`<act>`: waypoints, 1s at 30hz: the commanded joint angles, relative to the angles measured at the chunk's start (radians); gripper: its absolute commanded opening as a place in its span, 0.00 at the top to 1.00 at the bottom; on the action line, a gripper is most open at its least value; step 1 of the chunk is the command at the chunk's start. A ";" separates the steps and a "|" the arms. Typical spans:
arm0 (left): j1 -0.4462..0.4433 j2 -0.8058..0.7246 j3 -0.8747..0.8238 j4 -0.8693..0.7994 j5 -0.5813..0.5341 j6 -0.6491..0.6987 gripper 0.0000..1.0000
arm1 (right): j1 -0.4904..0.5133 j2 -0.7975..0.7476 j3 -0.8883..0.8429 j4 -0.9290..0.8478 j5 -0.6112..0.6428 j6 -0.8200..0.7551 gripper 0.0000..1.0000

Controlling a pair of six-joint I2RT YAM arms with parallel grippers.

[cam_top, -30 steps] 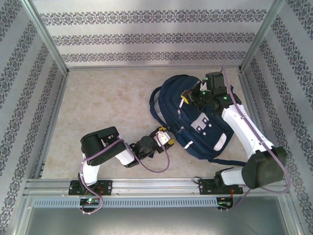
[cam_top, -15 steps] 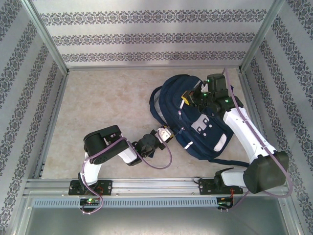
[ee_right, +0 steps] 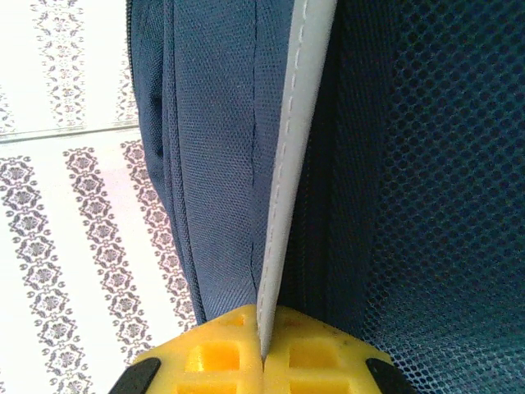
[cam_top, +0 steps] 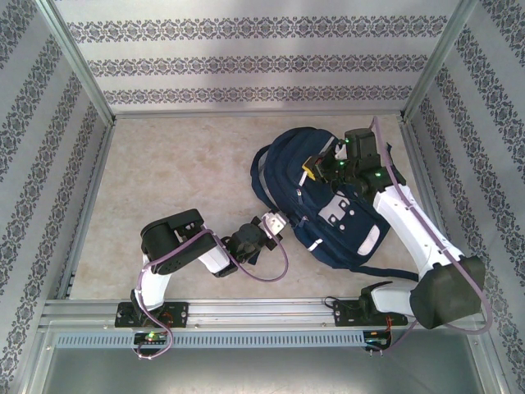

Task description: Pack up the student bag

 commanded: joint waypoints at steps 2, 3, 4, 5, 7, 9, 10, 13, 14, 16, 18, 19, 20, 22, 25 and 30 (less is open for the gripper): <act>0.028 -0.003 -0.018 0.033 -0.024 -0.045 1.00 | 0.006 -0.057 0.002 0.012 -0.012 -0.040 1.00; 0.031 -0.005 -0.022 0.033 -0.026 -0.049 1.00 | 0.003 -0.061 -0.002 0.012 -0.014 -0.042 1.00; 0.033 -0.008 -0.026 0.032 -0.026 -0.053 1.00 | 0.001 -0.063 -0.006 0.011 -0.016 -0.043 1.00; 0.036 -0.011 -0.030 0.028 -0.027 -0.056 1.00 | -0.001 -0.064 -0.010 0.012 -0.019 -0.043 1.00; 0.042 -0.016 -0.036 0.026 -0.030 -0.064 1.00 | -0.004 -0.067 -0.015 0.005 -0.021 -0.051 1.00; 0.051 -0.019 -0.048 0.030 -0.033 -0.077 1.00 | -0.008 -0.072 -0.015 -0.006 -0.018 -0.063 1.00; 0.057 -0.023 -0.055 0.034 -0.033 -0.087 1.00 | -0.012 -0.076 -0.015 -0.012 -0.017 -0.069 1.00; 0.076 -0.035 -0.077 0.042 -0.024 -0.113 1.00 | -0.023 -0.084 -0.010 -0.046 -0.002 -0.098 1.00; 0.079 -0.039 -0.081 0.044 -0.018 -0.119 1.00 | -0.025 -0.085 -0.011 -0.051 -0.002 -0.105 1.00; 0.088 -0.046 -0.089 0.044 0.002 -0.127 1.00 | -0.031 -0.087 -0.020 -0.053 -0.006 -0.111 1.00; 0.096 -0.052 -0.096 0.044 0.021 -0.138 1.00 | -0.039 -0.087 -0.025 -0.055 -0.012 -0.120 1.00; 0.103 -0.057 -0.101 0.042 0.036 -0.145 1.00 | -0.045 -0.087 -0.023 -0.065 -0.010 -0.130 1.00; 0.108 -0.059 -0.106 0.042 0.049 -0.154 1.00 | -0.049 -0.088 -0.023 -0.071 -0.009 -0.137 1.00; 0.129 -0.066 -0.119 0.049 0.113 -0.177 1.00 | -0.059 -0.089 -0.025 -0.073 -0.024 -0.157 1.00; 0.156 -0.078 -0.120 0.027 0.298 -0.180 1.00 | -0.071 -0.078 -0.014 -0.090 -0.055 -0.193 1.00; 0.169 -0.157 -0.100 -0.117 0.341 -0.208 0.89 | -0.081 -0.082 -0.012 -0.099 -0.069 -0.197 1.00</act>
